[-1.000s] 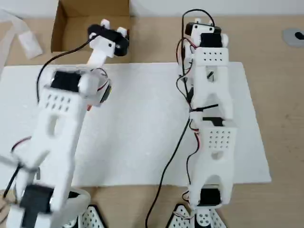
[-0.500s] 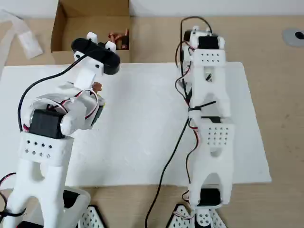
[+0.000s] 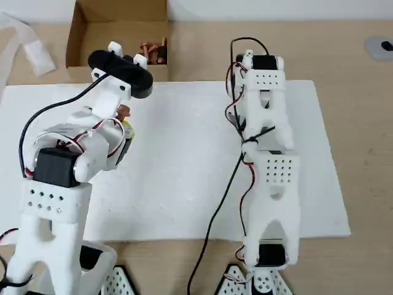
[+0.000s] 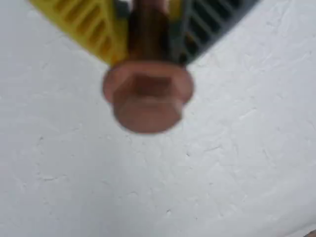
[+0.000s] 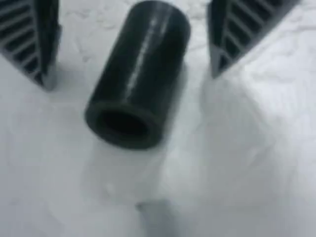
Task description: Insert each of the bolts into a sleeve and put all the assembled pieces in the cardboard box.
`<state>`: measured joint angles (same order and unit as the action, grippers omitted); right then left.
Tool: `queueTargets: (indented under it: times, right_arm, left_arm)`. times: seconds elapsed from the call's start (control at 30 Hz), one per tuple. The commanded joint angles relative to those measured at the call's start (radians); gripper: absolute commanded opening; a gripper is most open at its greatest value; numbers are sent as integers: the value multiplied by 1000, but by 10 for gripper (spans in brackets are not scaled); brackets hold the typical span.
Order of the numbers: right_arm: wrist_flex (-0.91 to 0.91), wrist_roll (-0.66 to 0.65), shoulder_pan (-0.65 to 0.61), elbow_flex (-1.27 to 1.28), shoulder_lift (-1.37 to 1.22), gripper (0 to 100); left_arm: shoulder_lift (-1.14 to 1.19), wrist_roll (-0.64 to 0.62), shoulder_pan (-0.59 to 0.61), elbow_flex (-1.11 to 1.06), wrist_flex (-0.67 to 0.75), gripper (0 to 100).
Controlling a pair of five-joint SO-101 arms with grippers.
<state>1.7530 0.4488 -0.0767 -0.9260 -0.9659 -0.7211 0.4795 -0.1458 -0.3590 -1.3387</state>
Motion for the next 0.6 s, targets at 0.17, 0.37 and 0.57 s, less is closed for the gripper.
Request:
queueTargets:
  times: [0.17, 0.37, 0.57]
  right_arm:
    - [-74, 2, 30, -4, 1, 224]
    - [-72, 2, 25, -2, 1, 224]
    - [-40, 0, 4, -4, 1, 224]
  left_arm:
    - [-30, -5, -12, 6, -2, 10]
    - [-30, -5, -12, 9, -28, 11]
    - [-30, -5, -12, 11, -29, 11]
